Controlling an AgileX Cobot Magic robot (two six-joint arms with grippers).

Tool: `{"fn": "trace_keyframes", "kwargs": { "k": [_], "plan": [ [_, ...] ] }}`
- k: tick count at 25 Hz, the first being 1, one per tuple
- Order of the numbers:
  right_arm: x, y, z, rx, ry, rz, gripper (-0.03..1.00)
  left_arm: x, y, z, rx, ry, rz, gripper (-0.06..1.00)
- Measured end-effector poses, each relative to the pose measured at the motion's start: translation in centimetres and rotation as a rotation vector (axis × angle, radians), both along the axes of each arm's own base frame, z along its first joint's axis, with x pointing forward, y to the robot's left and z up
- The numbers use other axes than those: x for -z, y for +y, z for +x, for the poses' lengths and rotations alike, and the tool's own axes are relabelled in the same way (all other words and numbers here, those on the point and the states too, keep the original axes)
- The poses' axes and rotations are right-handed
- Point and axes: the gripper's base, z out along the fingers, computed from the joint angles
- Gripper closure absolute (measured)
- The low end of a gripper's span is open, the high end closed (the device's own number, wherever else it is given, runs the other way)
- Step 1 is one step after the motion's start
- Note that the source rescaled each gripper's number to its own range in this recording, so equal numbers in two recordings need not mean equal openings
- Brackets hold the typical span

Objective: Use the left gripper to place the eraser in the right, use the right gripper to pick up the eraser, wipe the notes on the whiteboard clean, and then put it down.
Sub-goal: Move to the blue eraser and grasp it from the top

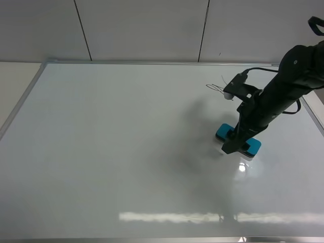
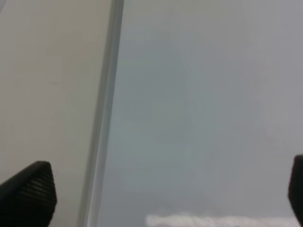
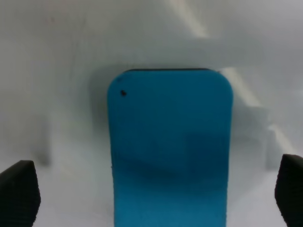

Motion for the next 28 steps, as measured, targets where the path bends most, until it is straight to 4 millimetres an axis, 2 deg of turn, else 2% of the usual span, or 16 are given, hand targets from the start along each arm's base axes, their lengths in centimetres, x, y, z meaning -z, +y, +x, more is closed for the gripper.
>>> {"fn": "trace_keyframes", "kwargs": {
  "k": [28],
  "plan": [
    [0.02,-0.01,0.19,0.001,-0.019,-0.001,-0.03,0.0,0.0,0.0,0.0,0.0,0.0,-0.06]
  ]
}}
